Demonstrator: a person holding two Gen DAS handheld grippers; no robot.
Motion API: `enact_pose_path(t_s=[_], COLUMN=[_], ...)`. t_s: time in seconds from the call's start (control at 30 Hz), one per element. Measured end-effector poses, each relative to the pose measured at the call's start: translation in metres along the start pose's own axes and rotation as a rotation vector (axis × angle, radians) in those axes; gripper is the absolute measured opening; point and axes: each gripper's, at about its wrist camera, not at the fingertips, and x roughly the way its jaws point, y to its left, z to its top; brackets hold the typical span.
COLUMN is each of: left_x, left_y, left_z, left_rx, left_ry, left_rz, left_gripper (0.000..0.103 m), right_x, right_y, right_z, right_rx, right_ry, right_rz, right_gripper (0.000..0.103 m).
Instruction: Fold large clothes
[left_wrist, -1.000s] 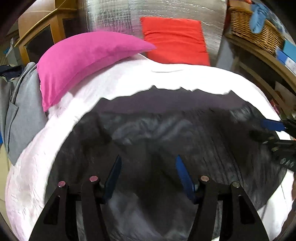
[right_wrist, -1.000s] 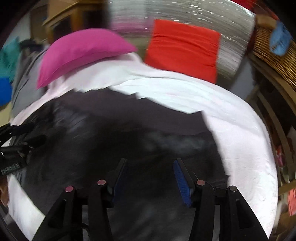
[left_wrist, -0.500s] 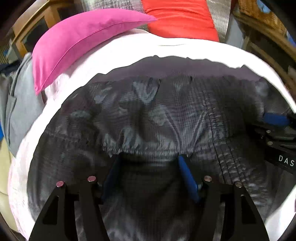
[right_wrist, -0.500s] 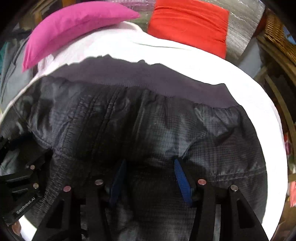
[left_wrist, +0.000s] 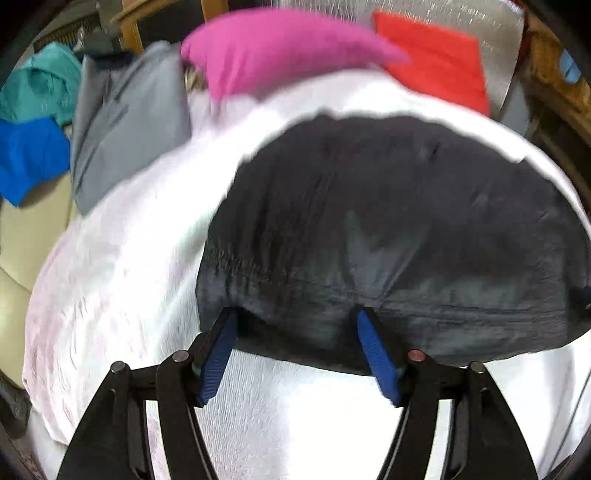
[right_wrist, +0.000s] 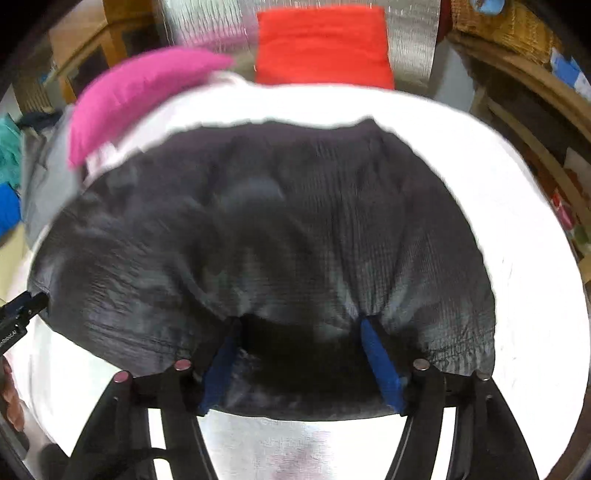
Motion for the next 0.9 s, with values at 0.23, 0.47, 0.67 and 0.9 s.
enact_pose_path(t_s=[0.23, 0.47, 0.67, 0.9], left_x=[-0.042, -0.062, -0.060, -0.026], left_y=[0.000, -0.012, -0.015, -0.032], left_z=[-0.008, -0.018, -0.002, 0.007], left_rx=[-0.014, 0.007, -0.033, -0.005], left_ry=[-0.036, -0.065, -0.111, -0.072], left_rz=[0.001, -0.003, -0.007, -0.001], left_gripper=[0.071, 0.071, 0.071, 0.071], right_x=[-0.032, -0.036, -0.042, 0.008], right_y=[0.000, -0.004, 0.008, 0.003], right_z=[-0.002, -0.010, 0.004, 0.005], right_rx=[0.023, 0.040, 0.010, 0.015], right_ry=[-0.040, -0.039, -0.105, -0.061], right_rz=[0.049, 0.080, 0.110, 0.056], right_gripper=[0.071, 0.071, 0.071, 0.075])
